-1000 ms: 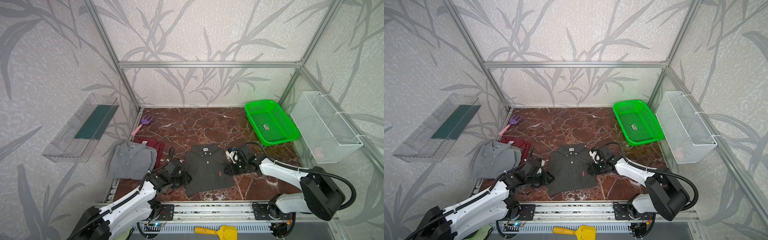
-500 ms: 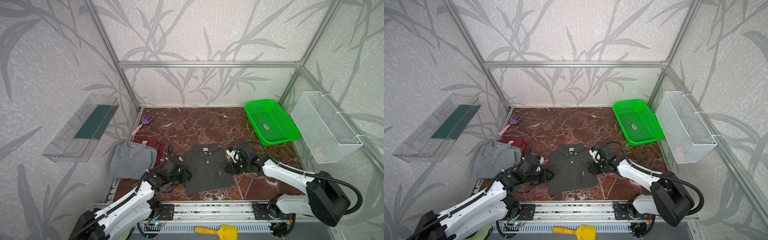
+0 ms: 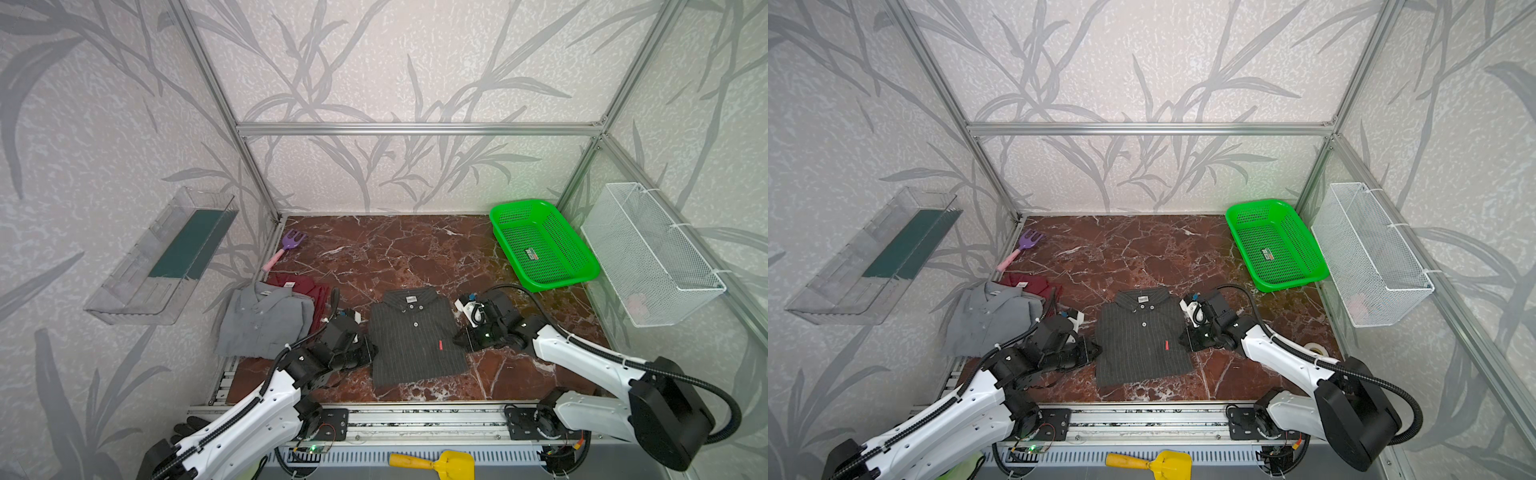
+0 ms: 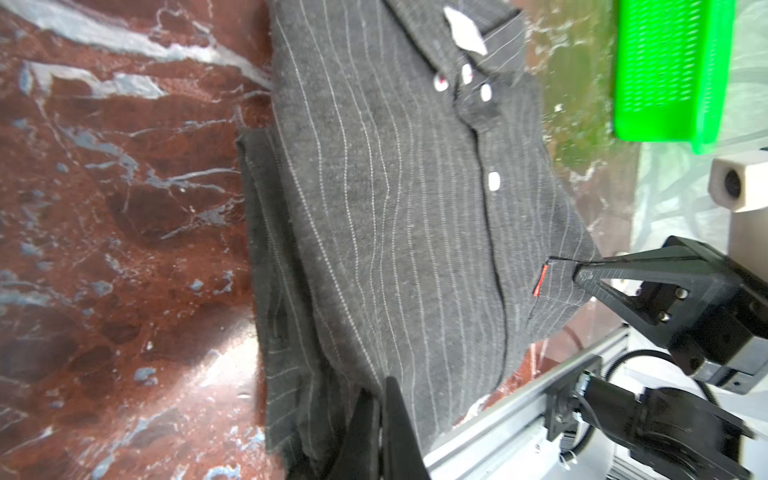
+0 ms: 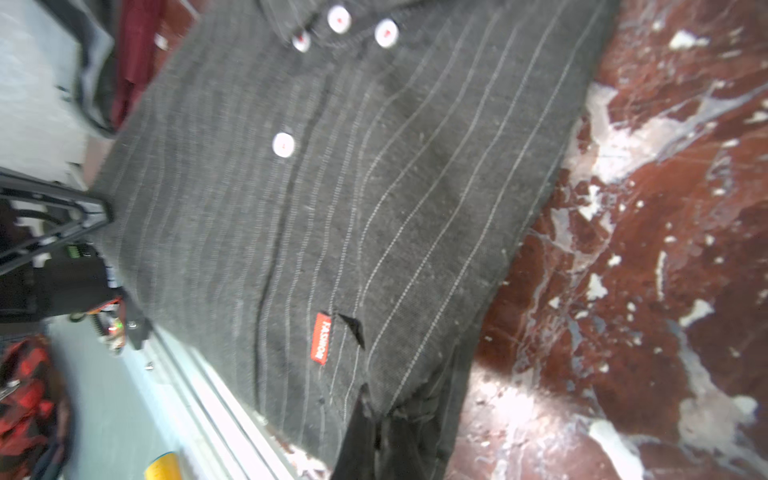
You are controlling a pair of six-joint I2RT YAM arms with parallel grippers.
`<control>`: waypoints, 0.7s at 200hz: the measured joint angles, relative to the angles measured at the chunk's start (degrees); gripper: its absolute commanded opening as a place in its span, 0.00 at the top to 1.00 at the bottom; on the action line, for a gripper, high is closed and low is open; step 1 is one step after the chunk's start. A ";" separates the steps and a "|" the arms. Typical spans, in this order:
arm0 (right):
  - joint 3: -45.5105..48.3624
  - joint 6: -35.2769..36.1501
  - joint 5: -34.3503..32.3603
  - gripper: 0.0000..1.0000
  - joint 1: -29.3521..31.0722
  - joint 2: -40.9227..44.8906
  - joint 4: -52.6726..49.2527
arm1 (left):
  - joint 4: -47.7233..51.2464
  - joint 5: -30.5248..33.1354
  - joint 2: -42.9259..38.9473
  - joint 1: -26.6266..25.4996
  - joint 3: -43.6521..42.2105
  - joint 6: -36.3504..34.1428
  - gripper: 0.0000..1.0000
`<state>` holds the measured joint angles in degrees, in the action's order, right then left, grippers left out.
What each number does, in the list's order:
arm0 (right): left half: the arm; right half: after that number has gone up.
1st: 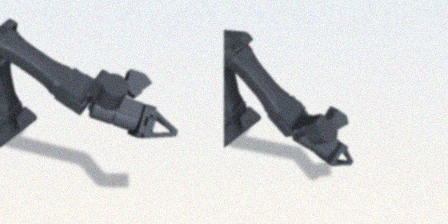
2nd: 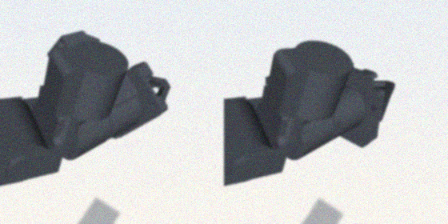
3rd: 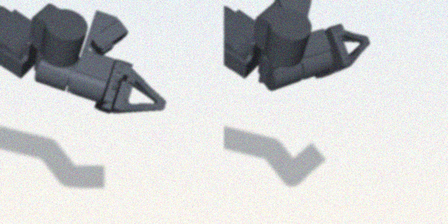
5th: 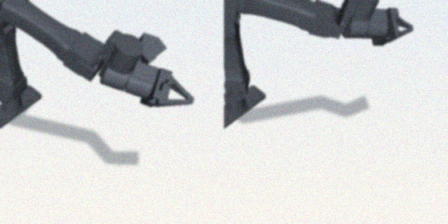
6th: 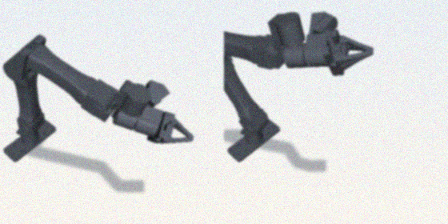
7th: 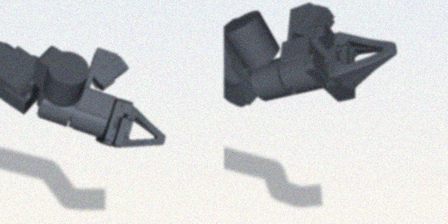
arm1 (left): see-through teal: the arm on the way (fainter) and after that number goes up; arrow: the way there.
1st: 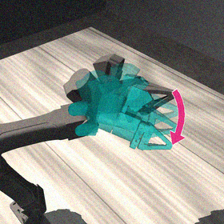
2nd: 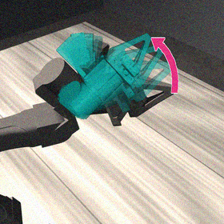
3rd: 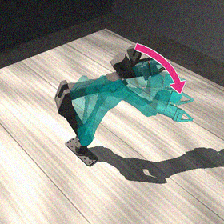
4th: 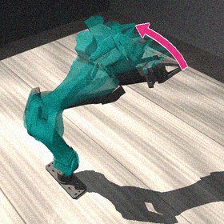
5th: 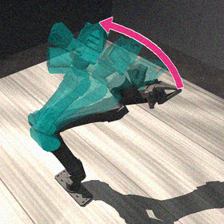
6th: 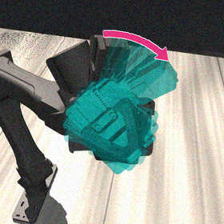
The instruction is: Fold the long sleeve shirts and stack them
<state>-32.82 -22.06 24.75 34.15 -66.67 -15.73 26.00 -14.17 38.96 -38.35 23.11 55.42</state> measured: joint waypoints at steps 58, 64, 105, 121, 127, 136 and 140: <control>6.08 -1.62 3.85 1.00 0.09 12.15 -0.15 | 2.67 5.35 -12.85 -12.00 -4.68 5.90 1.00; 6.95 -1.95 4.09 1.00 0.13 12.98 -0.22 | 3.32 6.51 -13.94 -14.01 -5.64 6.78 1.00; 12.59 -4.39 4.42 1.00 1.88 17.27 -1.03 | 11.80 16.24 -24.85 -26.38 -8.98 14.36 1.00; 13.29 -5.33 2.89 1.00 4.13 17.46 -1.73 | 12.59 19.04 -26.56 -29.16 -10.56 16.74 1.00; 13.29 -5.60 2.08 1.00 5.03 17.33 -1.92 | 12.37 19.82 -26.47 -30.05 -11.56 17.70 1.00; 13.29 -6.08 1.01 0.98 6.10 16.87 -1.92 | 11.69 20.76 -25.64 -31.26 -13.14 18.80 1.00; 13.29 -6.38 0.59 0.95 6.49 16.46 -1.90 | 11.50 20.98 -24.96 -31.76 -13.51 19.23 1.00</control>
<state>-19.53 -28.45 25.34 40.64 -50.22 -17.63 37.50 6.81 14.00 -70.11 9.61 74.65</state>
